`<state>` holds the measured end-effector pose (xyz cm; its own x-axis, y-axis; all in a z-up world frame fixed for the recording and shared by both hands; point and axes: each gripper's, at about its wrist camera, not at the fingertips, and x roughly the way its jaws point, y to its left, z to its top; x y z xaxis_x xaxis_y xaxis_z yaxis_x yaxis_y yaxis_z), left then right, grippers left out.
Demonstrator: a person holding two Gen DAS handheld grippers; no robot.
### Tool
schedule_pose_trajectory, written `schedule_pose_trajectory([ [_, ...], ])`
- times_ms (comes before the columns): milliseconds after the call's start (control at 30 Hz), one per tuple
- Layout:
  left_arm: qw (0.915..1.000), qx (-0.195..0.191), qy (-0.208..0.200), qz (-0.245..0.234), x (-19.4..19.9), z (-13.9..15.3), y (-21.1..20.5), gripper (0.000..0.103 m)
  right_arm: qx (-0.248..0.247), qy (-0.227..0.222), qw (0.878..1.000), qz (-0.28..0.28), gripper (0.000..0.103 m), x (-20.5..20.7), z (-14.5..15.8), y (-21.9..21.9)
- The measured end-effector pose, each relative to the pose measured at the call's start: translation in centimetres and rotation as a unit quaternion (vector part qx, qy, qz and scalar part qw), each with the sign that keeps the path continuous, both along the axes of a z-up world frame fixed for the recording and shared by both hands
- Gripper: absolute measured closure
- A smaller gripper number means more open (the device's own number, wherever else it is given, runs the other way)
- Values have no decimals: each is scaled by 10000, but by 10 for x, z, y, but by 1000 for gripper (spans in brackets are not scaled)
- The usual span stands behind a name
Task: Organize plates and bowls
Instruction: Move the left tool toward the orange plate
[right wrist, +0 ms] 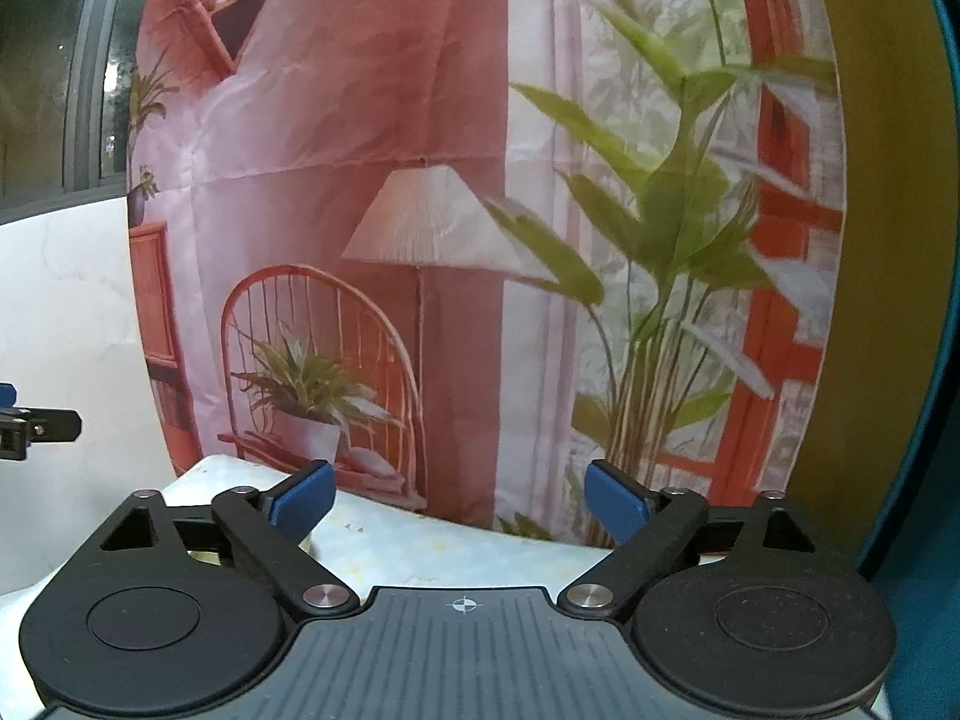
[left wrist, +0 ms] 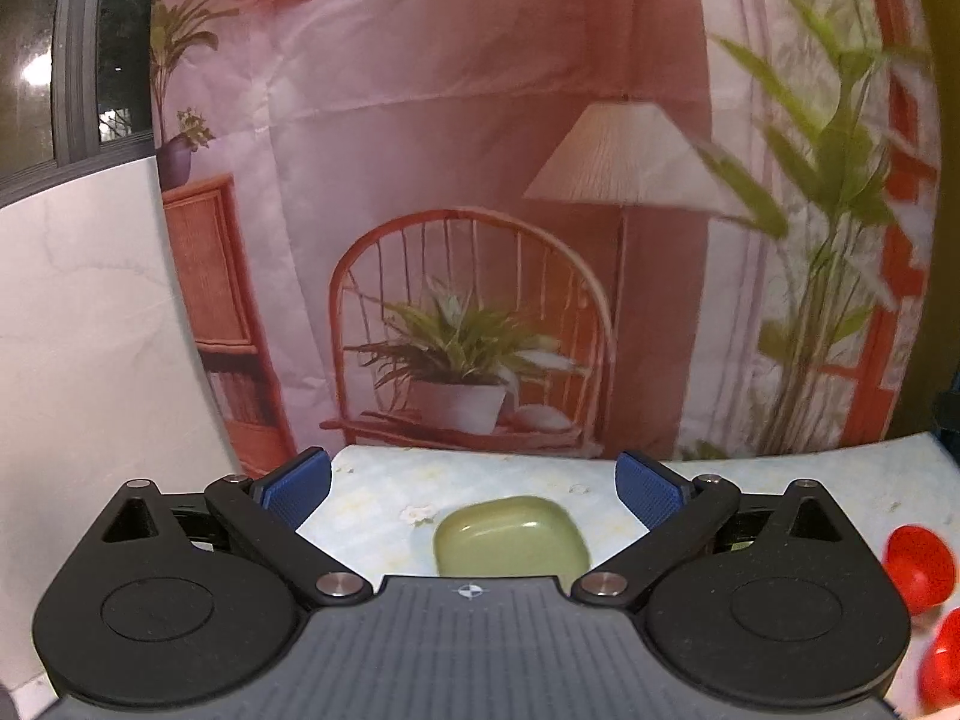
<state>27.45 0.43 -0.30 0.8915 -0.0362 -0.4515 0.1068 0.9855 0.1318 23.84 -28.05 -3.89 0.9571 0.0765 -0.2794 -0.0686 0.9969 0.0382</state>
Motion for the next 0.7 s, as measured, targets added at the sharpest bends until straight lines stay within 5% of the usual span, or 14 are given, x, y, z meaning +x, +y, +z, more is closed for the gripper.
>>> schedule_pose_trajectory([
  [267, 9981, 239, 468, -328, 41, -42, -26, 0, 94, 437, 9990, 22, 27, 41, -38, 5],
  [433, 9918, 58, 1133, -581, 79, -81, -37, 0, 222, 876, 9959, -69, 38, 70, -75, -2],
  [700, 9835, 261, 1617, -772, 102, -134, -52, 3, 579, 1506, 9865, -274, 49, 102, -128, -20],
])
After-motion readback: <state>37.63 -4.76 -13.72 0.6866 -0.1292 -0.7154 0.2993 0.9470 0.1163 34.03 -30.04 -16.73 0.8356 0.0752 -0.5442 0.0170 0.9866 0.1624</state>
